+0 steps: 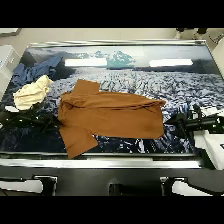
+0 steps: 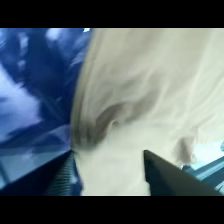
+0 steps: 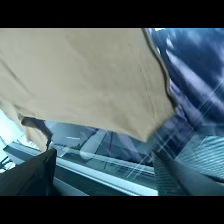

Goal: Fold the clothes and pants, and hang the long-sleeved shirts on hangers.

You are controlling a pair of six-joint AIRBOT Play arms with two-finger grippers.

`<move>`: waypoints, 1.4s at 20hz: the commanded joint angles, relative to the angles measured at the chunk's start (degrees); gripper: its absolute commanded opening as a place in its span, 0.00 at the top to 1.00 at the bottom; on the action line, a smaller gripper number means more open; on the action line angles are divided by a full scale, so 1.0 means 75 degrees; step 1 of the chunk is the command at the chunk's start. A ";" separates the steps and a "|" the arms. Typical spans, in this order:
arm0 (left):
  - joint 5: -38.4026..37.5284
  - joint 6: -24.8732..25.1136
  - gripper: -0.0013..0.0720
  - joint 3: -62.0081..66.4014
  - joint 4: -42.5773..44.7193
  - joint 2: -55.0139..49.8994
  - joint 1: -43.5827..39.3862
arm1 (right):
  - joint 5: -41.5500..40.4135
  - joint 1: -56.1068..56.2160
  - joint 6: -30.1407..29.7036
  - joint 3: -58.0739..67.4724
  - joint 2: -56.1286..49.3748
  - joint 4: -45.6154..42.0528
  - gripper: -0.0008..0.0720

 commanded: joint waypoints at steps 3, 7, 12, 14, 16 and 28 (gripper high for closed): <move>0.1023 0.0076 0.75 -0.0154 -0.0702 -0.0026 -0.0391 | 0.0017 0.0207 0.0178 -0.0111 0.0003 -0.0653 0.06; 0.0918 0.0195 0.95 -0.0149 -0.0781 0.0128 -0.0644 | -0.0810 0.1174 0.0726 -0.0111 0.0000 -0.1851 0.06; 0.0868 0.0198 0.95 -0.0149 -0.0778 0.0568 -0.0641 | -0.1457 0.1874 0.1105 -0.0111 -0.0309 -0.1632 0.07; 0.0866 0.0195 0.95 -0.0149 -0.0778 0.0691 -0.0647 | -0.1556 0.2183 0.1113 -0.0111 -0.0621 -0.1533 0.10; 0.0860 0.0192 0.95 -0.0149 -0.0778 0.0804 -0.0650 | -0.1743 0.2498 0.1501 -0.0111 -0.0833 -0.1460 0.43; 0.2716 0.0350 0.95 0.4605 -0.0804 0.4776 -0.0650 | -0.3019 0.2739 0.0813 0.6129 0.2291 -0.3926 0.94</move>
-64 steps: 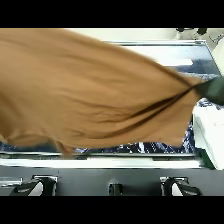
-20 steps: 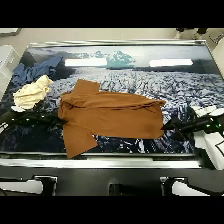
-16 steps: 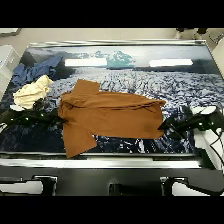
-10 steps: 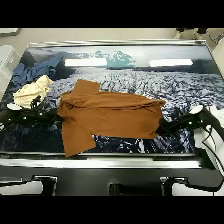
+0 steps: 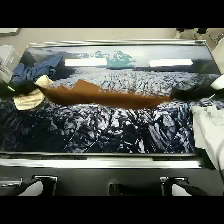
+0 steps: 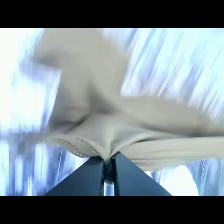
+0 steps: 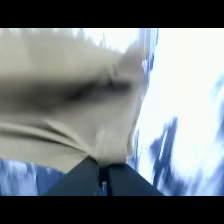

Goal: Fold the clothes and pants, and hang the long-sleeved shirts on hangers.

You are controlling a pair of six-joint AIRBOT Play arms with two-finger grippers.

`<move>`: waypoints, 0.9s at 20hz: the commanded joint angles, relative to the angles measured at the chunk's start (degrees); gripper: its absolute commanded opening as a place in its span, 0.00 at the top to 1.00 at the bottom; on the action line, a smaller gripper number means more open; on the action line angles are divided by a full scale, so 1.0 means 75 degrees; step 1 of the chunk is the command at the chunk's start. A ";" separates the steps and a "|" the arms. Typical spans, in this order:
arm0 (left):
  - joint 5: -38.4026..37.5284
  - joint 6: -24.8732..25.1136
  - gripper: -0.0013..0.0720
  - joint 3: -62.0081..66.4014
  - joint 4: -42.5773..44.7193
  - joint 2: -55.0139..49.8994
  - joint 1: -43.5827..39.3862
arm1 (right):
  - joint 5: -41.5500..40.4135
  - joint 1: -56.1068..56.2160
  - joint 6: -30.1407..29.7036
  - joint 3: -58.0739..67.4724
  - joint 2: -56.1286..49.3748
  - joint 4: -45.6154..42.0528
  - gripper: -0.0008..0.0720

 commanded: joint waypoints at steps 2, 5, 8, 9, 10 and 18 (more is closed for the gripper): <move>0.1565 0.0207 0.95 0.2582 0.0052 0.2084 -0.0017 | -0.1204 0.0012 -0.0134 0.2923 0.1859 -0.1192 0.94; 0.1798 0.0210 0.95 0.2760 0.0061 0.3389 -0.0009 | -0.1099 0.0012 -0.0047 0.3028 0.3060 -0.1192 0.94; 0.2384 0.0207 0.95 0.2769 0.0061 0.4194 0.0012 | -0.1212 0.0012 0.0201 0.3028 0.3818 -0.1198 0.94; 0.2492 0.0207 0.95 0.2804 0.0061 0.4331 0.0012 | -0.1341 0.0012 0.0338 0.3031 0.3990 -0.1198 0.94; 0.2498 0.0195 0.95 0.2882 0.0061 0.4383 0.0012 | -0.1448 0.0012 0.0446 0.3031 0.4100 -0.1198 0.94; 0.0493 -0.0810 0.95 0.2949 0.1384 0.3518 0.0012 | 0.0437 0.0012 0.1113 0.3040 0.3258 -0.1224 0.94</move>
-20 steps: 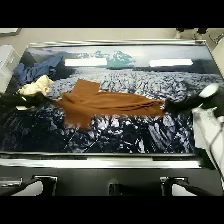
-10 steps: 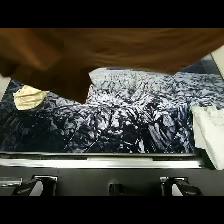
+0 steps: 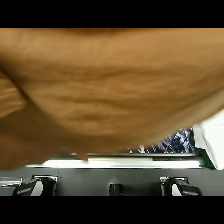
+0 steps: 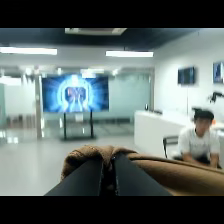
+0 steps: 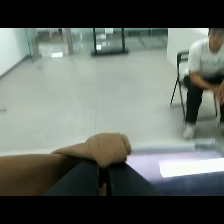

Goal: Fold the clothes and pants, and hang the long-sleeved shirts on hangers.

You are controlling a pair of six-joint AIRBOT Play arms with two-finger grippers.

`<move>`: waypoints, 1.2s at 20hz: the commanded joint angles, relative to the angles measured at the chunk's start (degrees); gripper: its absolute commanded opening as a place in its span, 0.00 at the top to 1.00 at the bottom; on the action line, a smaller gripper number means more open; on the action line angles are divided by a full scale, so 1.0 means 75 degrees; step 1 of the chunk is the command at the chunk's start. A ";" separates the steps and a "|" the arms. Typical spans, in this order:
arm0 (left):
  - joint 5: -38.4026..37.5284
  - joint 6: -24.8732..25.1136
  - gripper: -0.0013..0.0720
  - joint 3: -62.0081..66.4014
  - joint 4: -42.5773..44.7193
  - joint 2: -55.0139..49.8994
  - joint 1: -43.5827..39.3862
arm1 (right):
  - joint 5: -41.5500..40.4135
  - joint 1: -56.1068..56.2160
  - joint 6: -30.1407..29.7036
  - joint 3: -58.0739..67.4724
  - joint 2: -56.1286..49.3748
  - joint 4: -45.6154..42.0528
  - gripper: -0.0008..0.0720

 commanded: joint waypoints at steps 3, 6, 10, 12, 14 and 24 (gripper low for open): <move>-0.2926 -0.0711 0.95 -0.1413 0.0740 -0.1612 -0.0195 | 0.3605 0.0012 0.0335 -0.0842 -0.2302 0.0143 0.94; -0.2159 -0.0443 0.95 -0.3547 0.0737 -0.2981 -0.0734 | 0.2634 0.0012 0.0309 -0.2547 -0.4188 0.0726 0.94; -0.0411 -0.0428 0.95 -0.4704 0.0475 -0.5249 -0.1364 | 0.1390 0.0306 0.0420 -0.2938 -0.6773 0.1920 0.94; 0.0251 -0.0431 0.95 -0.4572 -0.0026 -0.6216 -0.1501 | 0.0574 0.0644 0.0417 -0.2707 -0.7568 0.1941 0.94; 0.0752 -0.0428 0.95 -0.4339 -0.0507 -0.6863 -0.1495 | -0.0866 0.0839 0.0423 -0.2486 -0.7924 0.1993 0.94; 0.1810 -0.0458 0.75 -0.3931 -0.0557 -0.7761 -0.1769 | -0.2276 0.0825 0.0819 -0.2486 -0.8207 0.2358 0.60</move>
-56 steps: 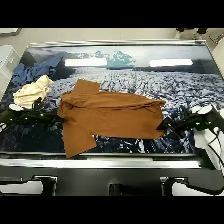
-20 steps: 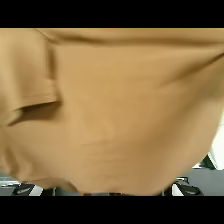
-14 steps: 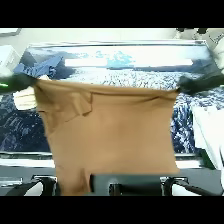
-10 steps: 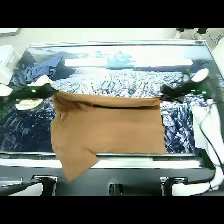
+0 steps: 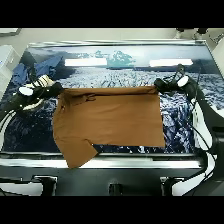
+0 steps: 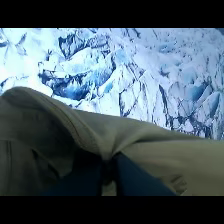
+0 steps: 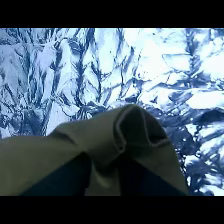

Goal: Fold the clothes and pants, and hang the long-sleeved shirts on hangers.

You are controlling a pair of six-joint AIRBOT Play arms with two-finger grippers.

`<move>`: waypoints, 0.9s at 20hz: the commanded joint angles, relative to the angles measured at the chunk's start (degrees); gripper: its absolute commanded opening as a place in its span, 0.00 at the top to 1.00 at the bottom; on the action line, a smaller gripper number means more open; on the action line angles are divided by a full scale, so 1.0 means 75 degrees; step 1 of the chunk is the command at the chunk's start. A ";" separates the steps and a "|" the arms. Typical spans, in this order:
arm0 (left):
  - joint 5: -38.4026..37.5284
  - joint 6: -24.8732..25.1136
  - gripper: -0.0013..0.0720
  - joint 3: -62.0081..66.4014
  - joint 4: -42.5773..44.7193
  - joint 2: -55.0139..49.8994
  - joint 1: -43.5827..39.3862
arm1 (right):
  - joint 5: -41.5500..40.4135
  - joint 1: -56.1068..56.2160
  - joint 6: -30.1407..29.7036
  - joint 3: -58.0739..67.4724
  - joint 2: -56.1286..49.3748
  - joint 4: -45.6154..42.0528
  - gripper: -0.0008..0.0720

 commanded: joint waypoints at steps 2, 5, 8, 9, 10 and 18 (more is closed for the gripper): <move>-0.1845 -0.0017 0.02 0.0195 0.0017 0.0067 0.0239 | 0.1507 -0.0376 -0.0245 0.0012 0.0443 0.0128 0.14; -0.4803 -0.0458 0.02 0.0504 0.1172 0.0612 0.1416 | 0.3931 -0.1533 -0.0539 0.0006 0.1218 -0.0734 0.12; -0.6551 -0.0469 0.13 -0.0513 0.1906 0.1139 0.2486 | 0.6053 -0.2498 -0.0510 -0.0898 0.1644 -0.0915 0.12; -0.6601 -0.0157 0.20 -0.1207 0.1888 0.1349 0.2719 | 0.6199 -0.2579 -0.0612 -0.1553 0.1900 -0.0927 0.12; -0.6545 0.0137 0.20 -0.1993 0.1865 0.1553 0.2923 | 0.6137 -0.2602 -0.0766 -0.2168 0.2180 -0.0935 0.12; -0.6009 0.2209 0.20 -0.3826 0.0705 0.1478 0.3378 | 0.5779 -0.2600 -0.0988 -0.3864 0.3503 -0.0621 0.12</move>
